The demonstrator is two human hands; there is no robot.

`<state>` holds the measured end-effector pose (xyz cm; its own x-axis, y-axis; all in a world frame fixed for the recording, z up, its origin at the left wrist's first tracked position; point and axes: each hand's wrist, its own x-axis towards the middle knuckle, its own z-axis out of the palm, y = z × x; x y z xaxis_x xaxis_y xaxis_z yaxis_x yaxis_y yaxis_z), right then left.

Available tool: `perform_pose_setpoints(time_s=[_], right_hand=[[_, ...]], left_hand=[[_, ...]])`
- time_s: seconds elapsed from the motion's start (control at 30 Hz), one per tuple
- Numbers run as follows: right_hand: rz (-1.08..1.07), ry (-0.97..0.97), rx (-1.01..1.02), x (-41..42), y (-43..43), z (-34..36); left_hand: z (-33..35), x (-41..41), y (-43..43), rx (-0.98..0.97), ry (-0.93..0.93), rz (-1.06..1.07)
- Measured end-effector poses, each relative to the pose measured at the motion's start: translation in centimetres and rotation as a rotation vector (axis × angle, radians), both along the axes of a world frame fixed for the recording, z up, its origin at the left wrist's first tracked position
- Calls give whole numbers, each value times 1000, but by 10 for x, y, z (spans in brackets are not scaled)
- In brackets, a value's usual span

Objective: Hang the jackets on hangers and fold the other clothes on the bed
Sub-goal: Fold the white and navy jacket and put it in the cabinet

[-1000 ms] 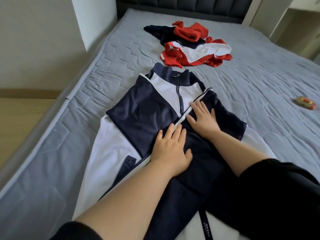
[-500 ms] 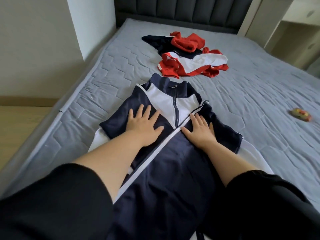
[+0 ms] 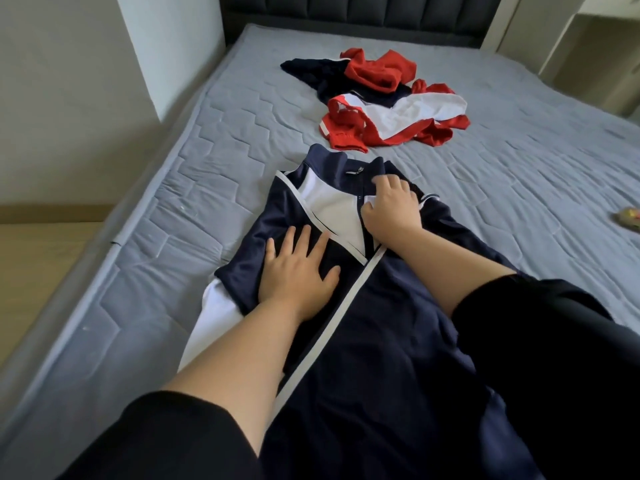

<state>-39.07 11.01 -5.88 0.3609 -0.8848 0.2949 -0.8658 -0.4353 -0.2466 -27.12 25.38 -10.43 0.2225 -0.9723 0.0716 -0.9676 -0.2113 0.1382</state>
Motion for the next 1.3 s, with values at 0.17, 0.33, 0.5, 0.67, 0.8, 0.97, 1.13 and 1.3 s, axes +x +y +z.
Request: perform_pose_setpoints(time_s=[0.17, 0.33, 0.5, 0.67, 0.8, 0.97, 1.13, 1.3], right_hand=[[20, 142, 80, 31, -33, 6], [9, 322, 144, 50, -55, 18], [-89, 346, 393, 56, -56, 39], [-133, 257, 173, 53, -48, 53], [-44, 207, -46, 42, -27, 68], [191, 254, -282, 11, 22, 88], [411, 225, -451, -19, 75, 71], [490, 188, -519, -57, 127, 29]], left_hand=[[-3, 0, 1, -41, -25, -4], [-4, 0, 1, -63, -37, -3], [-5, 0, 1, -94, -17, -3], [-6, 0, 1, -100, -16, 2], [-3, -2, 3, -135, -19, 17], [4, -1, 9, -337, 257, -4], [23, 7, 25, -465, 874, 272], [47, 23, 37, -398, 1046, 326]])
